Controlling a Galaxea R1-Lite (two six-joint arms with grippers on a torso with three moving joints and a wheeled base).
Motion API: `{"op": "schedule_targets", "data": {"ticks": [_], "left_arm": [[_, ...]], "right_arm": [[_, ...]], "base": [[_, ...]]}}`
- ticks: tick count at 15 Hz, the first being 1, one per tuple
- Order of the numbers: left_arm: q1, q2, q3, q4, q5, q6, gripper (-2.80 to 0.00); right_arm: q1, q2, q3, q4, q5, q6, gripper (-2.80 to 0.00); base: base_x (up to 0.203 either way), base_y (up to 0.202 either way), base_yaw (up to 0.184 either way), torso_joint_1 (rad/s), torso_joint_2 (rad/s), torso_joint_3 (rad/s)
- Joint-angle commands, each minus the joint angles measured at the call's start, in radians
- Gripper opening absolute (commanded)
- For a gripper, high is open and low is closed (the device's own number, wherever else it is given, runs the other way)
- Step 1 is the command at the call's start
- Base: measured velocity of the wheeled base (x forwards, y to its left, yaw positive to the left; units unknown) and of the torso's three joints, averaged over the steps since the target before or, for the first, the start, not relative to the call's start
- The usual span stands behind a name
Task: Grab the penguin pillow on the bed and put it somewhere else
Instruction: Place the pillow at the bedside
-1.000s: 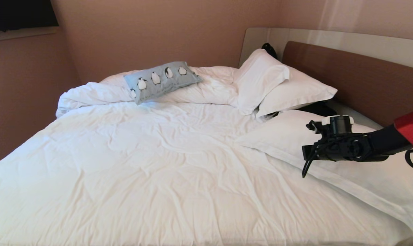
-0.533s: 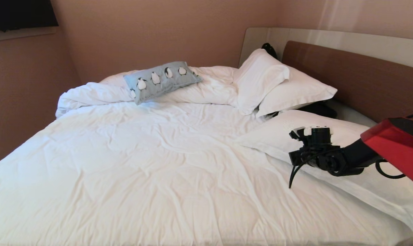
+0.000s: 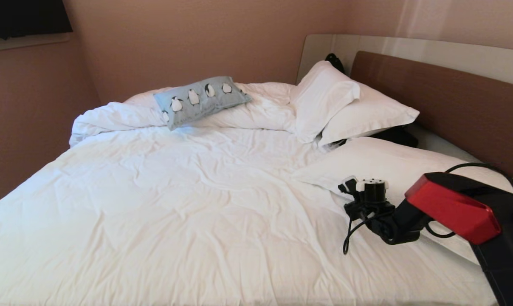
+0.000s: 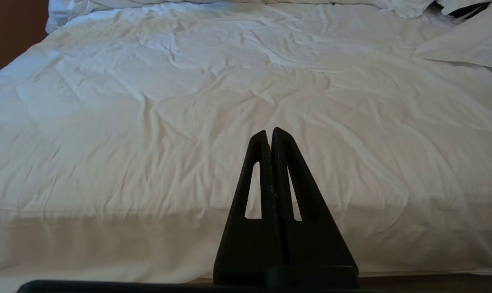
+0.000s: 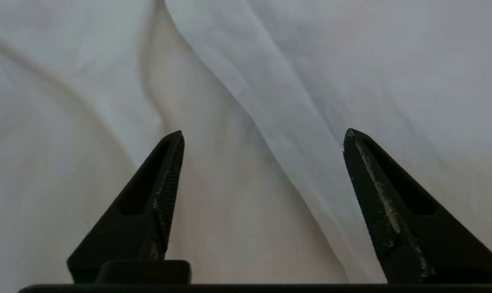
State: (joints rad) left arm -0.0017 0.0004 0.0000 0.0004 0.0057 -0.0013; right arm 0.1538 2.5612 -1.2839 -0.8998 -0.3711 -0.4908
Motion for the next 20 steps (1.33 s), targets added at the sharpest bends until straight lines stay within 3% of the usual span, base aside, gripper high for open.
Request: {"op": "schedule_targets", "data": {"ticks": [1, 11, 16, 20], "left_arm": [[0.0, 0.0, 0.0, 0.0, 0.0, 0.0, -2.8], [0.0, 0.0, 0.0, 0.0, 0.0, 0.0, -2.8], [0.0, 0.0, 0.0, 0.0, 0.0, 0.0, -2.8], [0.0, 0.0, 0.0, 0.0, 0.0, 0.0, -2.8]], "right_arm": [[0.004, 0.074, -0.013, -0.282, -0.012, -0.209, 0.0], [-0.003, 0.202, -0.209, -0.277, -0.043, -0.356, 0.0], [-0.02, 0.217, -0.251, -0.222, -0.043, -0.358, 0.0], [-0.036, 0.274, -0.358, -0.187, -0.105, -0.353, 0.0]], "base": [[0.0, 0.0, 0.0, 0.0, 0.0, 0.0], [0.0, 0.0, 0.0, 0.0, 0.0, 0.0], [0.0, 0.0, 0.0, 0.0, 0.0, 0.0], [0.0, 0.0, 0.0, 0.0, 0.0, 0.0]]}}
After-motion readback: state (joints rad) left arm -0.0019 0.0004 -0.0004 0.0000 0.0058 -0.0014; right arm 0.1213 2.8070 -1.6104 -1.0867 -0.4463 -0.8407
